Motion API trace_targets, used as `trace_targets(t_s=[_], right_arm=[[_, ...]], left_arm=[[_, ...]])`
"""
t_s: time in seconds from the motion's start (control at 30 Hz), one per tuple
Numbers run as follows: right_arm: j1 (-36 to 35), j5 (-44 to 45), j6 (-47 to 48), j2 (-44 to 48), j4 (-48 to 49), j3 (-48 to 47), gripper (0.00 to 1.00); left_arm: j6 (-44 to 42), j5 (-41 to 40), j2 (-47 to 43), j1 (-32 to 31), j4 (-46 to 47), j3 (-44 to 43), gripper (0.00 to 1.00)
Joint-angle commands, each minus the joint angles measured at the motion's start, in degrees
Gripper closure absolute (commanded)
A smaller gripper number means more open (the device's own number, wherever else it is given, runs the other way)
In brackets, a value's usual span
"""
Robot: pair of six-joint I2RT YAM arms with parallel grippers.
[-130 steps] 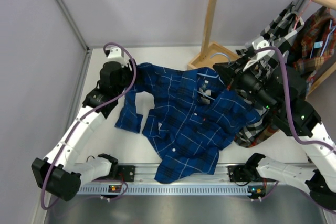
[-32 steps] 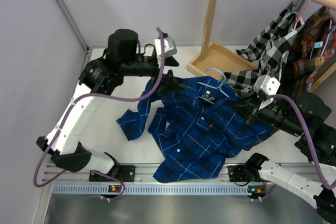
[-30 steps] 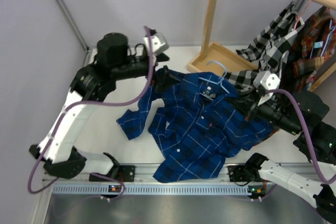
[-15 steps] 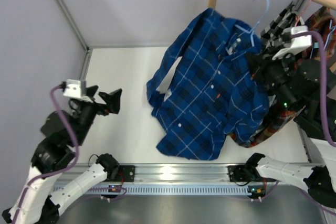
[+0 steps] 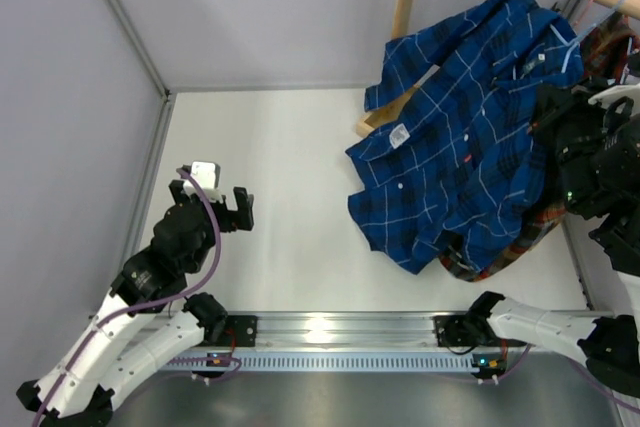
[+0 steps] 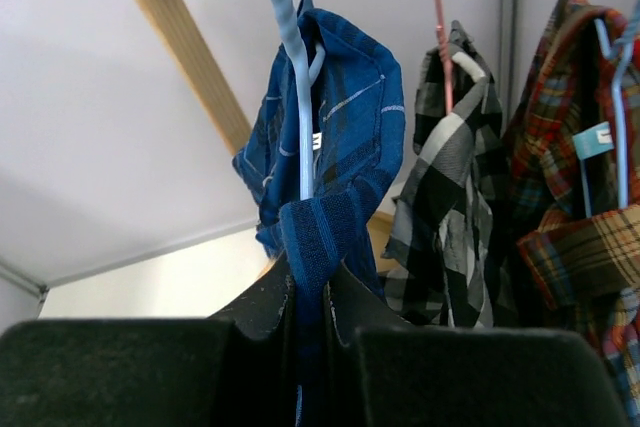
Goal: Place the shirt on the hanger
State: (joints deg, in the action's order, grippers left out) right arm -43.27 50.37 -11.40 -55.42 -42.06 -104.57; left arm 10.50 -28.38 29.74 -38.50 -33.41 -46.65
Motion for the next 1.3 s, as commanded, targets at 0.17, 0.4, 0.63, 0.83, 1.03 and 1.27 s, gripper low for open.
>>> trace_targets(t_s=[0.17,0.4,0.63,0.83,1.03,1.27], right_arm=[[0.29,10.36,1.55,-1.36,5.05,-5.55,1.0],[0.29,11.68,4.8,-1.8,6.64,-8.97,1.0],[0.29,12.91,6.91,1.36,8.4,-8.89,1.0],[0.2,0.8,3.59,5.05,8.4,-5.38,1.0],[0.2,0.06,-1.61,2.86,4.45,-4.94,1.0],[0.2,12.12,3.75,1.45,9.19,-1.78,1.0]], left_arm=[[1.19,0.43,0.15,0.09,2.91,0.77,0.02],[1.1,1.4,1.11,0.09,2.91,1.04,0.02],[1.01,2.89,1.73,0.09,2.91,1.39,0.02],[1.01,3.51,1.9,0.09,2.91,1.56,0.02],[1.01,4.21,2.08,0.18,3.0,1.56,0.02],[1.01,5.27,2.87,0.18,2.91,1.56,0.02]])
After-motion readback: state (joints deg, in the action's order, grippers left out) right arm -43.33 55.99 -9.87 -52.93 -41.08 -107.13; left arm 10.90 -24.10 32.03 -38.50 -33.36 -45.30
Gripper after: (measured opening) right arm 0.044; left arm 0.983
